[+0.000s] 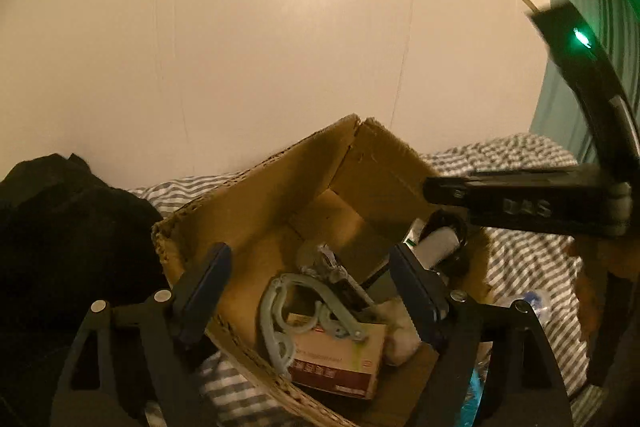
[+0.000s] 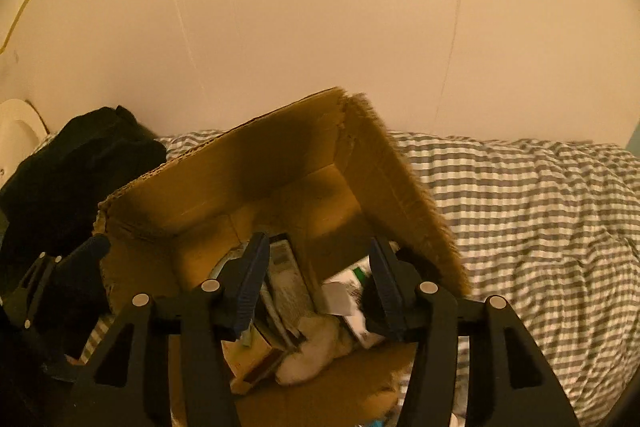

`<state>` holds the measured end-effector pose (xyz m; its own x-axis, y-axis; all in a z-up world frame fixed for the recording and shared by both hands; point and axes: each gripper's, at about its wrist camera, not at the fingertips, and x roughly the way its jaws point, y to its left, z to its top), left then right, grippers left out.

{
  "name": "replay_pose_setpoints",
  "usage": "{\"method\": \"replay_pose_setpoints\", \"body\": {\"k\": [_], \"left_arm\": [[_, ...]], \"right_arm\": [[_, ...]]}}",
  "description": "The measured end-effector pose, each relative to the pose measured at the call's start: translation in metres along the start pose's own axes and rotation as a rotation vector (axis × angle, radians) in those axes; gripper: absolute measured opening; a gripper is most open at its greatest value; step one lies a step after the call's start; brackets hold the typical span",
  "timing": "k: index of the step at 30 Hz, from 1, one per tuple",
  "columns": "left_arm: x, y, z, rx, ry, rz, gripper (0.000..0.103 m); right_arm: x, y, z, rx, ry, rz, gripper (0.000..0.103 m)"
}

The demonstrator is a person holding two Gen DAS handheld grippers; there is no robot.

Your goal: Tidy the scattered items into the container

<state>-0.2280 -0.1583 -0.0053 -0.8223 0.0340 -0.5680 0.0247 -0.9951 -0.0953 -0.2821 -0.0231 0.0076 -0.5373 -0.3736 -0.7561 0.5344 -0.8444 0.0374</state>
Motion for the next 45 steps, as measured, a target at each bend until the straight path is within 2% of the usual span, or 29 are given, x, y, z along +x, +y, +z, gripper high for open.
{"method": "replay_pose_setpoints", "body": {"k": [4, 6, 9, 12, 15, 20, 24, 28, 30, 34, 36, 40, 41, 43, 44, 45], "left_arm": [[-0.023, -0.022, -0.008, 0.056, 0.022, 0.013, 0.083], [-0.03, -0.035, -0.013, 0.091, 0.041, 0.019, 0.083], [-0.043, -0.056, -0.028, 0.14, 0.063, 0.032, 0.083], [-0.049, -0.076, -0.048, 0.137, 0.141, -0.023, 0.083], [-0.049, -0.089, -0.072, 0.095, 0.214, -0.069, 0.083], [-0.041, -0.107, -0.116, 0.031, 0.338, -0.12, 0.083], [-0.023, -0.124, -0.148, 0.097, 0.414, -0.114, 0.083], [-0.002, -0.128, -0.175, 0.131, 0.489, -0.098, 0.082], [0.007, -0.123, -0.183, 0.116, 0.51, -0.101, 0.071], [0.021, -0.117, -0.189, 0.096, 0.519, -0.112, 0.063], [0.029, -0.121, -0.192, 0.111, 0.528, -0.118, 0.051], [0.039, -0.121, -0.197, 0.117, 0.548, -0.122, 0.041], [0.04, -0.121, -0.198, 0.12, 0.548, -0.124, 0.037], [0.04, -0.117, -0.197, 0.093, 0.536, -0.132, 0.02], [0.04, -0.115, -0.197, 0.079, 0.535, -0.132, 0.016], [0.04, -0.113, -0.197, 0.059, 0.541, -0.136, 0.016]], "right_arm": [[-0.041, -0.022, -0.028, 0.04, -0.031, -0.011, 0.052], [-0.06, -0.035, -0.049, 0.063, -0.013, -0.023, 0.052], [-0.08, -0.044, -0.079, 0.026, 0.034, -0.092, 0.052], [-0.107, -0.058, -0.114, 0.018, 0.061, -0.129, 0.052], [-0.126, -0.079, -0.146, 0.072, 0.089, -0.14, 0.052], [-0.133, -0.102, -0.185, 0.146, 0.124, -0.154, 0.052], [-0.126, -0.113, -0.208, 0.209, 0.128, -0.144, 0.052], [-0.105, -0.116, -0.224, 0.26, 0.17, -0.118, 0.052], [-0.096, -0.117, -0.225, 0.269, 0.181, -0.108, 0.052], [-0.077, -0.116, -0.228, 0.269, 0.197, -0.102, 0.052], [-0.066, -0.115, -0.23, 0.285, 0.206, -0.079, 0.052], [-0.047, -0.109, -0.237, 0.311, 0.247, -0.04, 0.052], [-0.042, -0.108, -0.239, 0.318, 0.254, -0.039, 0.052], [-0.032, -0.106, -0.241, 0.337, 0.268, -0.036, 0.052], [-0.027, -0.107, -0.242, 0.352, 0.276, -0.027, 0.052], [-0.022, -0.107, -0.242, 0.374, 0.283, -0.015, 0.052]]}}
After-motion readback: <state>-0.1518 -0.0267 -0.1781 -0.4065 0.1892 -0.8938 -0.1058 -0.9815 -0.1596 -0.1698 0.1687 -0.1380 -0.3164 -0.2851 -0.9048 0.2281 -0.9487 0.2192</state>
